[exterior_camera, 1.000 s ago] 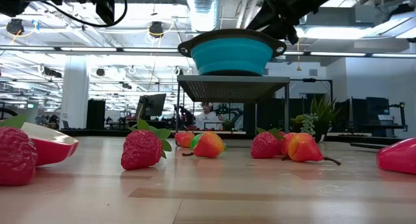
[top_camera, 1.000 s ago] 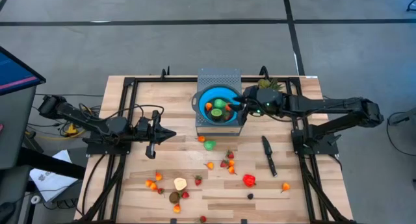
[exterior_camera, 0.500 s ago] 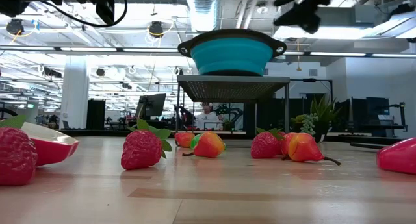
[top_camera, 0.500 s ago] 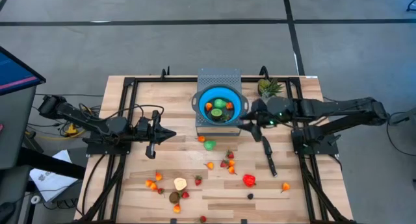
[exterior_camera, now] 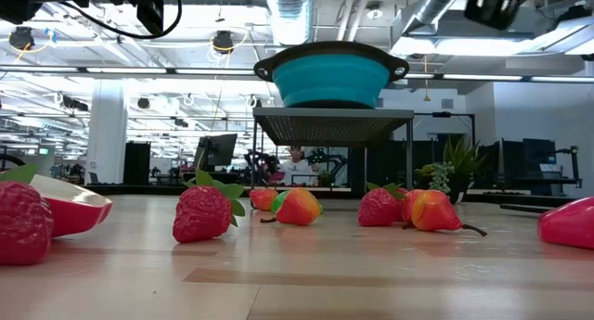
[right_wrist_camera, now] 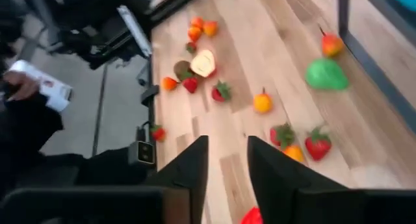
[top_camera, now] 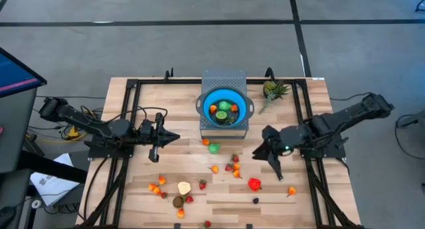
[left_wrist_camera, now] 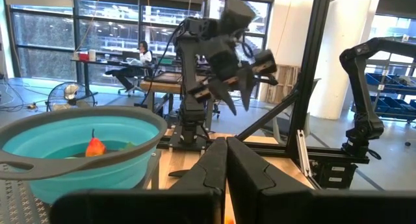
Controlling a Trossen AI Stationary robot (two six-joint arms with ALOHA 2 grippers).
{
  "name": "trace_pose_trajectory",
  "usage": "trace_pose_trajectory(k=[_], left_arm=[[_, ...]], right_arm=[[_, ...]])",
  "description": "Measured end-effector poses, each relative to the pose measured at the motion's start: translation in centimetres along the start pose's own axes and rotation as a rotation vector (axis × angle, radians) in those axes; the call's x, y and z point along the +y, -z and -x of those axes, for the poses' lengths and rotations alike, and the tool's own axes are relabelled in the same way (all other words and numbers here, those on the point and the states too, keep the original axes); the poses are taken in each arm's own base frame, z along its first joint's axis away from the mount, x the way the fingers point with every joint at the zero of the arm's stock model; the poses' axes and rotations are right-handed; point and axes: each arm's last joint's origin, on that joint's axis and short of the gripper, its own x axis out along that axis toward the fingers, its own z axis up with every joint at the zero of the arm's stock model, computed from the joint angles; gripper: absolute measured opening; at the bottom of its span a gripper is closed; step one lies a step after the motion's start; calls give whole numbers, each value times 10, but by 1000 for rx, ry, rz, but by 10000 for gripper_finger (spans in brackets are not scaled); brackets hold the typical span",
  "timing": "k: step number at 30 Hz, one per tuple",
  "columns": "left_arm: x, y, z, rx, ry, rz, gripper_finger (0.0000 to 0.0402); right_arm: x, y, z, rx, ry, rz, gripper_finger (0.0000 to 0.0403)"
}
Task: Pick & Place Fruit
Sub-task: Put the right sliced apple into the strainer bowl
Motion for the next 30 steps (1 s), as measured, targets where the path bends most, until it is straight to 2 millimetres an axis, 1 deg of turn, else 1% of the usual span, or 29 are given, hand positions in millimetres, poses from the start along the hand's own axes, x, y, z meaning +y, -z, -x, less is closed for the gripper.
trace_pose_trajectory(k=[5, 9, 17, 21, 25, 30], left_arm=[[0, 0, 0, 0, 0, 0, 2], [0, 0, 0, 0, 0, 0, 2], [0, 0, 0, 0, 0, 0, 2], [0, 0, 0, 0, 0, 0, 2], [0, 0, 0, 1, 0, 0, 2], [0, 0, 0, 0, 0, 0, 2]], right_arm=[[5, 16, 1, 79, 38, -95, 39], [9, 27, 3, 133, 41, -114, 6], [17, 37, 6, 165, 19, -85, 12], [19, 42, 3, 186, 25, -70, 2], [22, 46, 1, 202, 20, -61, 4], [21, 50, 0, 234, 54, -128, 2]])
